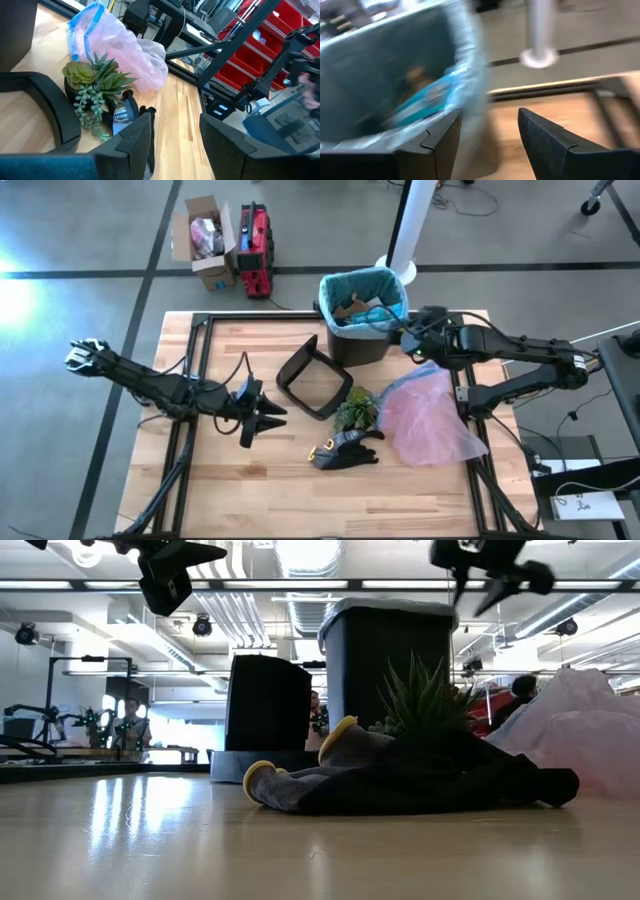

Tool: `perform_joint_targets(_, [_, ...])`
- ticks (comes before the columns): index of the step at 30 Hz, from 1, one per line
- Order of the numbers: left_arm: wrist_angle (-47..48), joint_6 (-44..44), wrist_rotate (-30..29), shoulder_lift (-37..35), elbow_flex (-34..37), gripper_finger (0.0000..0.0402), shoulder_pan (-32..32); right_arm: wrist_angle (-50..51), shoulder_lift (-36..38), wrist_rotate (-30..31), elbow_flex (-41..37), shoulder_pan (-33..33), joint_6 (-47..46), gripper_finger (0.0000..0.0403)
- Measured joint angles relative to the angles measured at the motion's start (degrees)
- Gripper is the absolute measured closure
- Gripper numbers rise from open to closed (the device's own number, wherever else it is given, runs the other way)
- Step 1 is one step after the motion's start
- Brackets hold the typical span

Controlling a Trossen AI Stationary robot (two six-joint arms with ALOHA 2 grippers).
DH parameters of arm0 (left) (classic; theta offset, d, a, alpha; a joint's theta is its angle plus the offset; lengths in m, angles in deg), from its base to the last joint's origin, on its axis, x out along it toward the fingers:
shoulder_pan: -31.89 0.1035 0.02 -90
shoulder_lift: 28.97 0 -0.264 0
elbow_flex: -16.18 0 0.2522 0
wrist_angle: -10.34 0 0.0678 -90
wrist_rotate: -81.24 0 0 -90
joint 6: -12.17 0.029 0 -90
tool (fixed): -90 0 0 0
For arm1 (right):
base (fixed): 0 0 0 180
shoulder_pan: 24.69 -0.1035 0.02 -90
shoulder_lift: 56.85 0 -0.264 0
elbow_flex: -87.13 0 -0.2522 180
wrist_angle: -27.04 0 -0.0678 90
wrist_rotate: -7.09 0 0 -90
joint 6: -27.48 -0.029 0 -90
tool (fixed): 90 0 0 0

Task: Place trash/remove bag and relplace
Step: Remove trash bag from trash bin

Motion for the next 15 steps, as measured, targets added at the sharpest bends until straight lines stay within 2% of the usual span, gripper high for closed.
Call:
perform_joint_targets(4, [0.01, -0.12, 0.00, 0.50, -0.01, 0.0248, -0.02, -16.36, -0.54, -7.70, -0.48, -2.60, 15.64, 0.0217])
perform_joint_targets(6, [0.04, -0.19, 0.00, 0.48, 0.02, 0.0247, -0.02, -22.08, -0.87, -11.73, -0.48, -3.41, 20.52, 0.0217])
perform_joint_targets(8, [0.04, -0.14, 0.00, 0.43, -0.01, 0.0244, -0.04, -25.35, -0.86, -14.24, -0.48, -3.88, 22.05, 0.0217])
perform_joint_targets(12, [0.07, -0.09, -0.88, 0.26, -0.01, 0.0242, -0.04, -25.50, -0.31, -14.51, -0.05, -4.25, 22.09, 0.0217])
perform_joint_targets(15, [0.95, 0.00, -6.09, 0.32, 0.01, 0.0245, -0.09, -24.90, 0.38, -14.89, 0.67, -4.25, 22.15, 0.0217])
